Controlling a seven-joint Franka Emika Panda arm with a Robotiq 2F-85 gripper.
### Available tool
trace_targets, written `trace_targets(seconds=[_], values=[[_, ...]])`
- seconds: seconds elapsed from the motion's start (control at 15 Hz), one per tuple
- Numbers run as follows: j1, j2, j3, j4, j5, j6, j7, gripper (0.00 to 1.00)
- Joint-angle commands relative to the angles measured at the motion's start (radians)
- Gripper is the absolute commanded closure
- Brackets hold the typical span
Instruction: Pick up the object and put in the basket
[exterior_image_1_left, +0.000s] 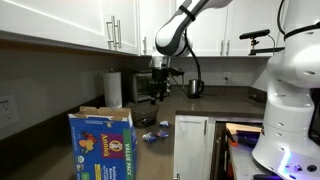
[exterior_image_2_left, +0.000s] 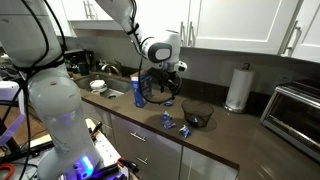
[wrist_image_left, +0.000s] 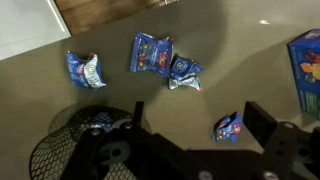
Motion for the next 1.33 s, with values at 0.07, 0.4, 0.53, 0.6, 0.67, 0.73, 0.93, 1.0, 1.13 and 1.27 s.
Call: trace_targets(seconds=[0.07,0.4,0.53,0.6,0.67,0.73,0.93,1.0,1.13,1.27], values=[[-0.010,0.186,0.034,0.101,0.000,0.078,-0.049,0.00],[-0.028,0.313,0.068,0.198,-0.013,0.063,-0.067,0.00],[-0.031,0.356,0.075,0.230,-0.021,0.067,-0.063,0.00],[-0.034,0.377,0.078,0.242,-0.018,0.066,-0.064,0.00],[-0.037,0.394,0.081,0.252,-0.017,0.066,-0.064,0.00],[-0.039,0.412,0.085,0.260,-0.015,0.067,-0.063,0.00],[-0.048,0.452,0.102,0.269,-0.011,0.067,-0.066,0.00],[-0.050,0.465,0.107,0.272,-0.011,0.067,-0.066,0.00],[-0.053,0.487,0.118,0.275,-0.008,0.069,-0.063,0.00],[-0.054,0.503,0.129,0.274,-0.008,0.069,-0.061,0.00]])
